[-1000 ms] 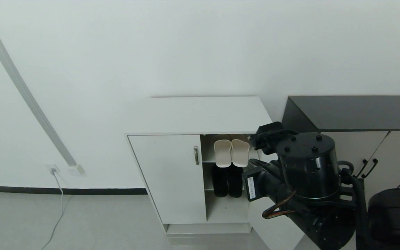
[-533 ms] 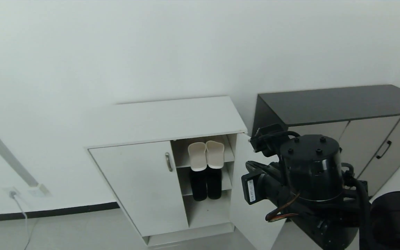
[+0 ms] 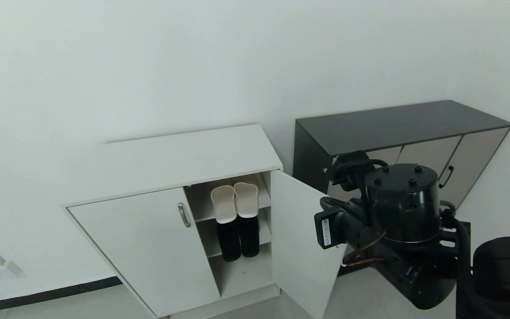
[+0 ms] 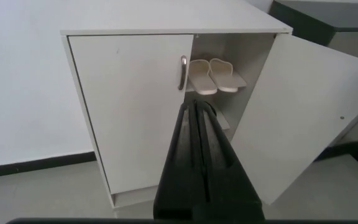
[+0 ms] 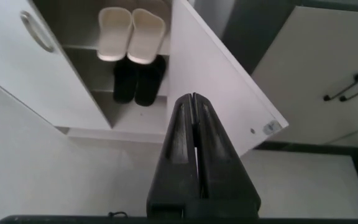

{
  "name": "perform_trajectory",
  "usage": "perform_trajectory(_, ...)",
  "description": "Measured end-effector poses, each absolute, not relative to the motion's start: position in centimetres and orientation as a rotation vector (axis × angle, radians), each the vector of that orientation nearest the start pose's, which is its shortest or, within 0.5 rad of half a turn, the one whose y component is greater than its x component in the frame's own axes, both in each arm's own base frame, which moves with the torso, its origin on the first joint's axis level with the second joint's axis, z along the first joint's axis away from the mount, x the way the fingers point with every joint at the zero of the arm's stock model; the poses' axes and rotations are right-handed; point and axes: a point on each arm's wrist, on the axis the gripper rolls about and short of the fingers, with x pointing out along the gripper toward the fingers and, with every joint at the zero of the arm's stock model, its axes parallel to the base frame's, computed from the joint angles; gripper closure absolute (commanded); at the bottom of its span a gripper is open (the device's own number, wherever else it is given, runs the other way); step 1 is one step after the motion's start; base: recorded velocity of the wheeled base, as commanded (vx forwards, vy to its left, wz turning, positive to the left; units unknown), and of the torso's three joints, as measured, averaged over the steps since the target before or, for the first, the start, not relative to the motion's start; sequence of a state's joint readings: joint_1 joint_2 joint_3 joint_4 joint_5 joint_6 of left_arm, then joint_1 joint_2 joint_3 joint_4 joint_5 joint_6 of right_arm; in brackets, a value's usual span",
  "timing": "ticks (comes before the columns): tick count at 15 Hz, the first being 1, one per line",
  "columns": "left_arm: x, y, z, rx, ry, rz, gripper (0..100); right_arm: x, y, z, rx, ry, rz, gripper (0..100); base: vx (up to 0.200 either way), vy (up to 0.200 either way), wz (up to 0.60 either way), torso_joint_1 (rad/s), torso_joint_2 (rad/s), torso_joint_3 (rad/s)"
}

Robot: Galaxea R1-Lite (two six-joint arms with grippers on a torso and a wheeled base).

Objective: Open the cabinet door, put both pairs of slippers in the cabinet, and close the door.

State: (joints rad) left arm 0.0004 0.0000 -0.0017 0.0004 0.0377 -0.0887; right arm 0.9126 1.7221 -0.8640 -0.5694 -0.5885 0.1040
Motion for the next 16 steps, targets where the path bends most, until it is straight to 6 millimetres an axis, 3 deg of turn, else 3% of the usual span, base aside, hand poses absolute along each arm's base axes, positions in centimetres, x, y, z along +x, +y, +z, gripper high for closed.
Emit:
perform_trajectory(4, -2.3, 0.1, 7.6, -0.089, -0.003, 0.038, 100, 20.3, 23.7, 18.3, -0.100, 0.236, 0.300, 100, -0.150, 0.000, 0.00, 0.004, 0.00, -0.003)
perform_trajectory(9, -2.3, 0.1, 7.6, -0.089, -0.003, 0.038, 100, 22.3, 22.5, 18.2, -0.094, 0.230, 0.231, 100, 0.000, 0.000, 0.00, 0.000, 0.00, 0.000)
perform_trajectory(12, -2.3, 0.1, 7.6, -0.089, -0.003, 0.037, 100, 24.4, 21.5, 18.2, -0.090, 0.218, 0.190, 100, 0.000, 0.000, 0.00, 0.000, 0.00, 0.000)
perform_trajectory(16, -2.3, 0.1, 7.6, -0.089, -0.003, 0.036, 100, 29.0, 19.4, 19.5, -0.074, 0.184, 0.118, 100, 0.000, 0.000, 0.00, 0.000, 0.00, 0.000)
